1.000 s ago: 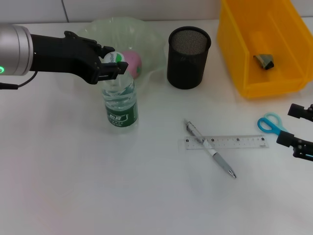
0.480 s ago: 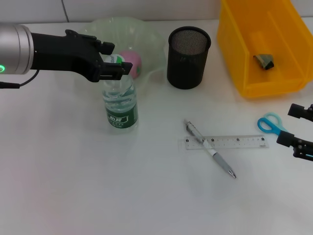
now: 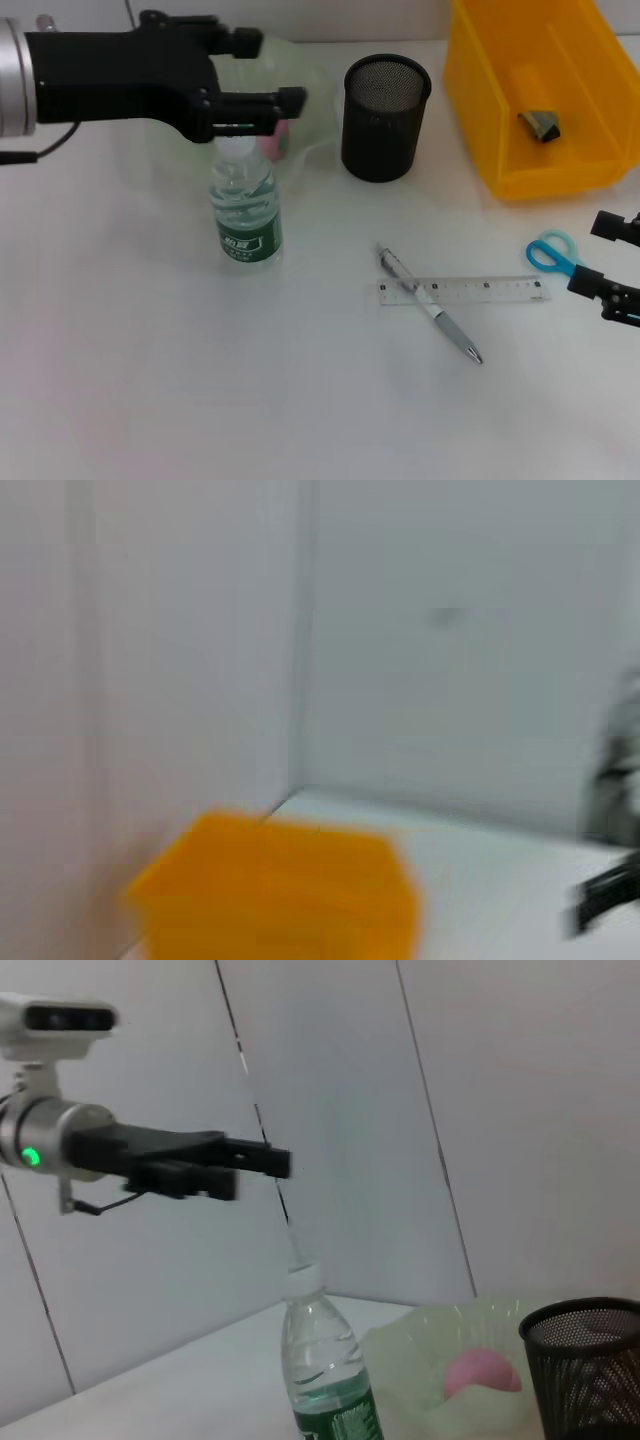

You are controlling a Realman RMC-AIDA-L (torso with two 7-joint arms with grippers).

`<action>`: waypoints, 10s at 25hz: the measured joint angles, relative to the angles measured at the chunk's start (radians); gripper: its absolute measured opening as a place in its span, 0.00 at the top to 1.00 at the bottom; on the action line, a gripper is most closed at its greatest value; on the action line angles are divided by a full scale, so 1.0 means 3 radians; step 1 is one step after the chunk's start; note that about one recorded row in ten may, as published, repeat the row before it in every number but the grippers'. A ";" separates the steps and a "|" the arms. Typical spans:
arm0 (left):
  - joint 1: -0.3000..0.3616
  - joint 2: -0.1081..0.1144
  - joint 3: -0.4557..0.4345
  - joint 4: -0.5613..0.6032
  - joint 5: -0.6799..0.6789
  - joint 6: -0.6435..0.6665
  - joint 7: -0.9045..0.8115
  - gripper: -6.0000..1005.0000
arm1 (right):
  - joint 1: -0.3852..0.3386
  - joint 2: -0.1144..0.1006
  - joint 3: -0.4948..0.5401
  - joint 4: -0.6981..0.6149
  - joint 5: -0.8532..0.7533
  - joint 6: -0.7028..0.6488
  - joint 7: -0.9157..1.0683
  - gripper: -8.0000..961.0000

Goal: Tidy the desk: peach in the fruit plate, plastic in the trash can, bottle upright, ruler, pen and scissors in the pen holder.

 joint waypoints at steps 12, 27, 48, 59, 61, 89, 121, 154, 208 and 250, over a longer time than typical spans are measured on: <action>0.0356 -0.0020 0.1057 -0.1116 -0.0965 0.0019 0.1901 0.20 | 0.0022 -0.0013 0.0300 -0.0610 -0.0030 0.0017 0.0972 0.13; -0.0024 -0.0026 0.1501 -0.3163 -0.2027 -0.0176 0.3482 0.20 | 0.0734 0.0007 -0.0745 -0.2950 -0.2747 -0.0092 0.4003 0.13; -0.0041 -0.0022 0.1487 -0.3371 -0.2058 -0.0215 0.3458 0.20 | 0.1161 0.0007 -0.1823 -0.1776 -0.3433 0.0717 0.3763 0.13; -0.0048 -0.0017 0.1489 -0.3373 -0.2058 -0.0214 0.3455 0.20 | 0.1200 0.0004 -0.1826 -0.1561 -0.3443 0.0826 0.3771 0.14; -0.0048 -0.0017 0.1489 -0.3373 -0.2058 -0.0212 0.3455 0.20 | 0.1210 0.0004 -0.1827 -0.1543 -0.3443 0.0828 0.3775 0.14; -0.0060 -0.0017 0.1489 -0.3378 -0.2058 -0.0195 0.3445 0.20 | 0.1274 0.0002 -0.1824 -0.1294 -0.3436 0.1019 0.3762 0.51; -0.0065 -0.0013 0.1489 -0.3378 -0.2058 -0.0176 0.3408 0.20 | 0.0806 0.0019 -0.0360 -0.2039 -0.1078 0.0797 0.2656 0.77; -0.0037 -0.0023 0.1519 -0.3388 -0.2058 -0.0154 0.3428 0.20 | 0.2106 0.0042 -0.0792 0.1818 0.1569 0.2511 -0.1005 0.75; 0.0142 0.0017 0.1453 -0.3426 -0.2029 0.0151 0.3419 0.20 | 0.1832 -0.0242 -0.0953 -0.1377 -0.2275 -0.0047 0.1698 0.13; 0.0190 0.0069 0.1381 -0.3423 -0.1937 0.0237 0.3184 0.20 | 0.1994 0.0024 -0.2222 -0.0938 -0.2353 0.0725 0.0794 0.13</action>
